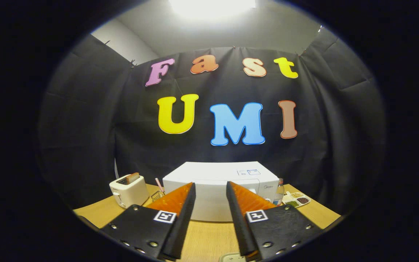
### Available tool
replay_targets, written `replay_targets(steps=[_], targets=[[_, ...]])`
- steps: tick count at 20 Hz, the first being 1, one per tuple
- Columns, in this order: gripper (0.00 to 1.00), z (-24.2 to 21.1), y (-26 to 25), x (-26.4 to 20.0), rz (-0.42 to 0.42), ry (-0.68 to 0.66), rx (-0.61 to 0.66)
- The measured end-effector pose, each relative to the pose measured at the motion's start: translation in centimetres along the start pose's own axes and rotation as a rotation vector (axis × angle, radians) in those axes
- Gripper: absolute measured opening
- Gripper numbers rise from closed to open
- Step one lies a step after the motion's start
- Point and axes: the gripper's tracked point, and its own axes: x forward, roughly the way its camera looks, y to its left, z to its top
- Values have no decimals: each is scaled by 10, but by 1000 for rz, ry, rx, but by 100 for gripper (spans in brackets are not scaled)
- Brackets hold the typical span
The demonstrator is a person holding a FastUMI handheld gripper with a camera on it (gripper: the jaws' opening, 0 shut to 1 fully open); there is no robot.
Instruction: Open the microwave, put the food inside, and close the microwave door.
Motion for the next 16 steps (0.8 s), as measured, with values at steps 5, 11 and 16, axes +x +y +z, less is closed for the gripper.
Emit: replay_targets(steps=[5,11,16], targets=[[99,46,12,-18,-42,-61,-3],[98,79,15,-24,-90,-122,-20],[99,82,9,-22,-120,-137,-42]])
